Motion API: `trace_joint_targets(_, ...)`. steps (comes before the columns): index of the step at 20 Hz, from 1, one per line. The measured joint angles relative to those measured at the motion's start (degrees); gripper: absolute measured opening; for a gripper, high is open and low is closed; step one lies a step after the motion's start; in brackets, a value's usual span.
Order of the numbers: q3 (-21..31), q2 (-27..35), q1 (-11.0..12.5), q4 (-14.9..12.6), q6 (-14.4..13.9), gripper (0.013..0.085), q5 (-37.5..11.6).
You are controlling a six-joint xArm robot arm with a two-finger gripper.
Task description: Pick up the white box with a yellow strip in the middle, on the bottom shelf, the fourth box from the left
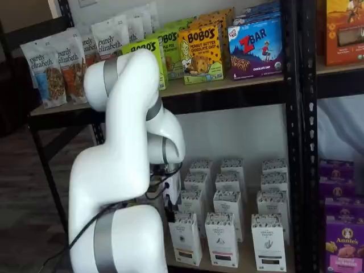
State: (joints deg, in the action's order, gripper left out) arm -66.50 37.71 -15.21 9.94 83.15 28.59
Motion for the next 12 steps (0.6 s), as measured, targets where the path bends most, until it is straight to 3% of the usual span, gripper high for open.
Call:
trace_joint_targets(4,-1.25,0.31,0.13,3.50,3.06,0.0850,2.92)
trace_joint_targets(9,-1.76,0.88,-0.10,4.18,3.46,0.0850,2.47)
trace_joint_targets(12,-2.53,1.74,-0.23,3.26,2.53,0.0850,2.22)
